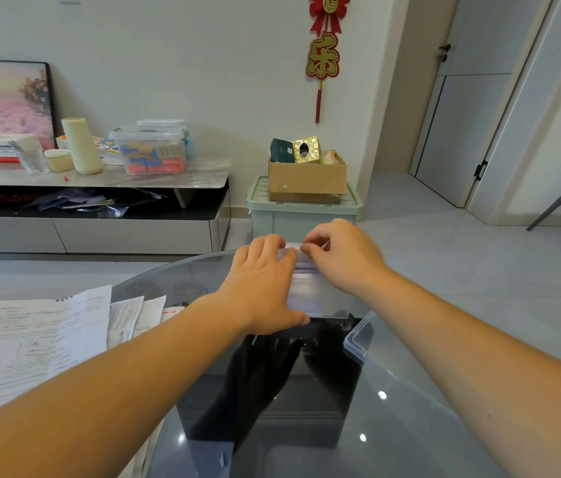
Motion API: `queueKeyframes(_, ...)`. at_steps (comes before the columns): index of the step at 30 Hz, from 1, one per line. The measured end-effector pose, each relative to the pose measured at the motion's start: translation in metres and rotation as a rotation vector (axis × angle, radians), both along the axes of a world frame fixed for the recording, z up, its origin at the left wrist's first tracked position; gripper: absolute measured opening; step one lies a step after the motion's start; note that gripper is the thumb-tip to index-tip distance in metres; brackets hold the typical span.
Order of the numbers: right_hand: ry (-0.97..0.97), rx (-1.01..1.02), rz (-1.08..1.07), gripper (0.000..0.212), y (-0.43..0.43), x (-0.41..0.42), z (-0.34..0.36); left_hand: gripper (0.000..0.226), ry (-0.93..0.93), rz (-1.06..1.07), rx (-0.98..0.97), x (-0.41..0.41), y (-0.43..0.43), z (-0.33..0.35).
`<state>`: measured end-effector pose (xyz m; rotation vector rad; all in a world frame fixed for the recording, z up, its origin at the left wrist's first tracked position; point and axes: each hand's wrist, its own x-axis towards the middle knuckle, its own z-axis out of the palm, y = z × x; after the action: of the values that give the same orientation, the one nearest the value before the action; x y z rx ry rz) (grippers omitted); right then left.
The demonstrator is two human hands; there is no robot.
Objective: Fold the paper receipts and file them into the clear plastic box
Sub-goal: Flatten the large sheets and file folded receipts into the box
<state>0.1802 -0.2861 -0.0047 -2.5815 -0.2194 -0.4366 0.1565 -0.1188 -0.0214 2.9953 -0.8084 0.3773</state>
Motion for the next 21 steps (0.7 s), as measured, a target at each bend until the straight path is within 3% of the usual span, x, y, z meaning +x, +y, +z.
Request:
queueKeyframes(5, 0.009, -0.069, 0.208, 0.028, -0.009, -0.012, -0.009, 0.104, 0.034, -0.029, -0.023, 0.001, 0.003, -0.002)
queueKeyframes(11, 0.039, -0.291, 0.292, 0.059, -0.01, -0.024, -0.011, 0.094, 0.047, -0.09, -0.074, 0.0, 0.006, -0.004)
queueKeyframes(16, 0.104, -0.431, 0.3, 0.046, -0.01, -0.023, -0.007, 0.103, 0.142, -0.062, -0.001, 0.003, 0.003, 0.003)
queueKeyframes(21, 0.081, -0.252, 0.289, 0.044, -0.014, -0.03, -0.005, 0.105, 0.14, -0.068, -0.031, -0.001, 0.006, 0.005)
